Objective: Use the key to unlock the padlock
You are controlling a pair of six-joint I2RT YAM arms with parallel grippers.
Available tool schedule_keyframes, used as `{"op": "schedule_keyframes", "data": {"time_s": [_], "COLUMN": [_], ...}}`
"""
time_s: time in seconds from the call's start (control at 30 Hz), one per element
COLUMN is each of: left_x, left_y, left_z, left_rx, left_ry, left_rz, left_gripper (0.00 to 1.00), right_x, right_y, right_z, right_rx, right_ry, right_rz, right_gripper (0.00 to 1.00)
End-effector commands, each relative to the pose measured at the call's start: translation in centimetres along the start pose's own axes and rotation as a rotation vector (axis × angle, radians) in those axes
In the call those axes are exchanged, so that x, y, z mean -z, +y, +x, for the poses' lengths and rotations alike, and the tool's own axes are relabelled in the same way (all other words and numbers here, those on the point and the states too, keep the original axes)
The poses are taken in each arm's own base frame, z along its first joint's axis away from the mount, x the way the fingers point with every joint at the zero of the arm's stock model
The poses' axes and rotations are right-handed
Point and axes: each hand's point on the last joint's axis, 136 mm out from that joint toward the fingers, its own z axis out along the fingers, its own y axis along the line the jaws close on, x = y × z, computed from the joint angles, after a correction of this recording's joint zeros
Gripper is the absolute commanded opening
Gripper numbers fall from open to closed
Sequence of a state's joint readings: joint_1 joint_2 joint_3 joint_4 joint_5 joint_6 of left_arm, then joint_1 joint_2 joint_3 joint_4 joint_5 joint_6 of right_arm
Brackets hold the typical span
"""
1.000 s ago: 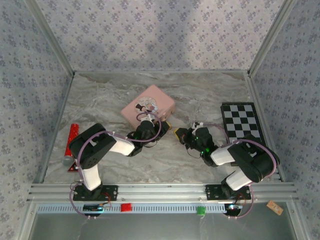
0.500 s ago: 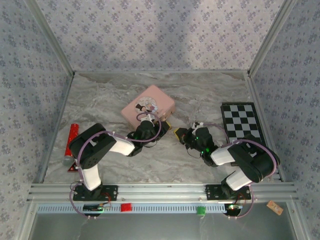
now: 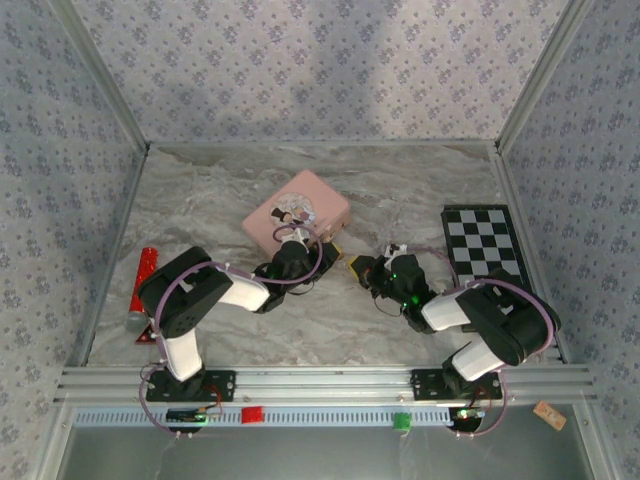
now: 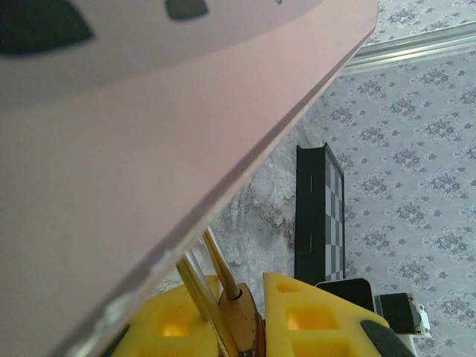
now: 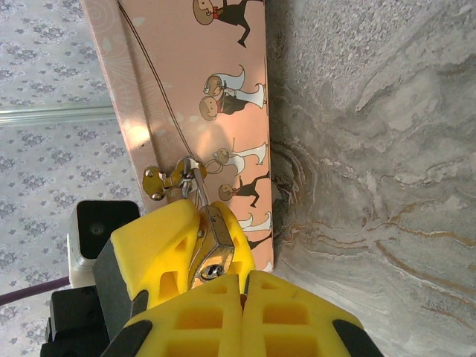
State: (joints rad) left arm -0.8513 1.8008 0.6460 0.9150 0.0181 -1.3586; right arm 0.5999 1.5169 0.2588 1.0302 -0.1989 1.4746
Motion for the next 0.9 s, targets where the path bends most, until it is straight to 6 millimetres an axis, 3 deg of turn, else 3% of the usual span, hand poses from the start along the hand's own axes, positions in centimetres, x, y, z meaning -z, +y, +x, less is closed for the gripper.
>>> {"op": "schedule_keyframes", "data": {"time_s": [0.0,0.5,0.87], "left_x": [-0.42,-0.25,-0.4], "left_y": [-2.27,-2.58,-1.6], "left_z": [2.84,3.2,3.77], "left_rx": [0.106,0.101,0.105], "left_ry": [0.141,0.15,0.158], "left_rz": [0.079,0.088,0.067], "left_gripper": [0.0,0.0,0.0], "right_x": [0.28,0.13,0.29], "right_y": [0.61,0.98,0.94], "right_z": [-0.27,-0.34,-0.33], "right_rx": [0.002,0.008,0.005], "right_ry": [-0.012,-0.016,-0.016], "right_rz": [-0.018,-0.024,-0.028], "right_gripper": [0.0,0.0,0.0]}}
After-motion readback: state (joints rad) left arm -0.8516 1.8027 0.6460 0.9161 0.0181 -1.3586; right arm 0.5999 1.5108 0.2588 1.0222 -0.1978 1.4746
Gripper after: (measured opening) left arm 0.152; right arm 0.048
